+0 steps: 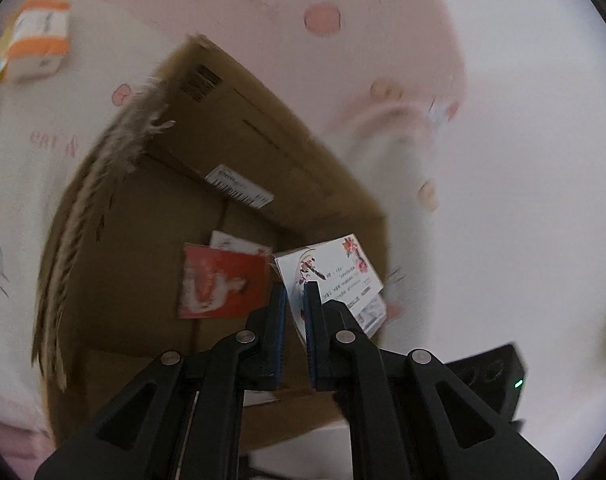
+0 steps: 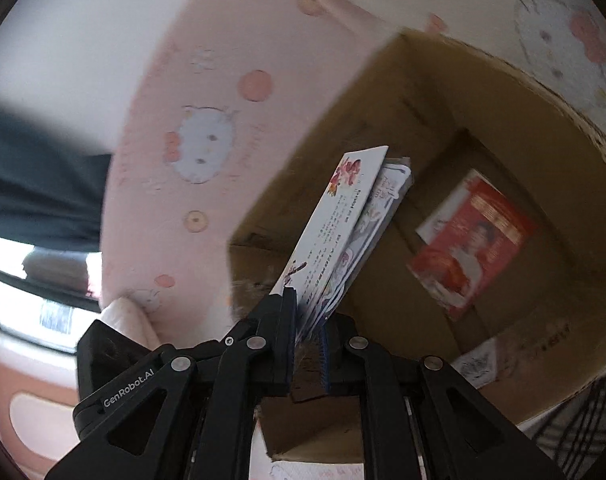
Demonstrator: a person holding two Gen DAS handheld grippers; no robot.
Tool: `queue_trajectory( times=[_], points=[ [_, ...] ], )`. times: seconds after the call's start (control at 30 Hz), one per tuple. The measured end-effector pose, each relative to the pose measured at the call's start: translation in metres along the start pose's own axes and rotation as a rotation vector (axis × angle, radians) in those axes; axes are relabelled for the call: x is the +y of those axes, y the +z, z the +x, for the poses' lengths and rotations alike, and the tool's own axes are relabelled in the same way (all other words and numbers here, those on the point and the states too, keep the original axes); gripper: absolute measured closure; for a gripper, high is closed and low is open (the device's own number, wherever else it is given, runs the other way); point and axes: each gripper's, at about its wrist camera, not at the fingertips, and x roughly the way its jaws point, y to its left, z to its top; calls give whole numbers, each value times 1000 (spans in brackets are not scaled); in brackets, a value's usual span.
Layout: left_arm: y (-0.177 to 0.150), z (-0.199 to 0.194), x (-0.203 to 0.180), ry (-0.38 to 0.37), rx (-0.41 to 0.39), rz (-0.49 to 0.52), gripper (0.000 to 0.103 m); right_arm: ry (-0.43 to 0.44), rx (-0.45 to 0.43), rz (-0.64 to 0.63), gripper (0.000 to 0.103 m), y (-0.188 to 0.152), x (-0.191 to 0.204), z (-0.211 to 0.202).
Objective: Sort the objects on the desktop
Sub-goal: 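Carry the held white card over the brown box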
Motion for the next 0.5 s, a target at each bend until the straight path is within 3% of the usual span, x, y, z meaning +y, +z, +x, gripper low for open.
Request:
queue_trajectory(
  times=[0.2, 0.4, 0.5],
  points=[
    [18, 40, 2, 74, 119, -14, 92, -77, 76, 78, 94, 24, -24, 22],
    [34, 75, 2, 94, 183, 8, 92, -144, 133, 114, 90, 49, -41, 41],
    [36, 92, 1, 103, 217, 12, 92, -173, 136, 133, 80, 55, -50, 43]
  ],
)
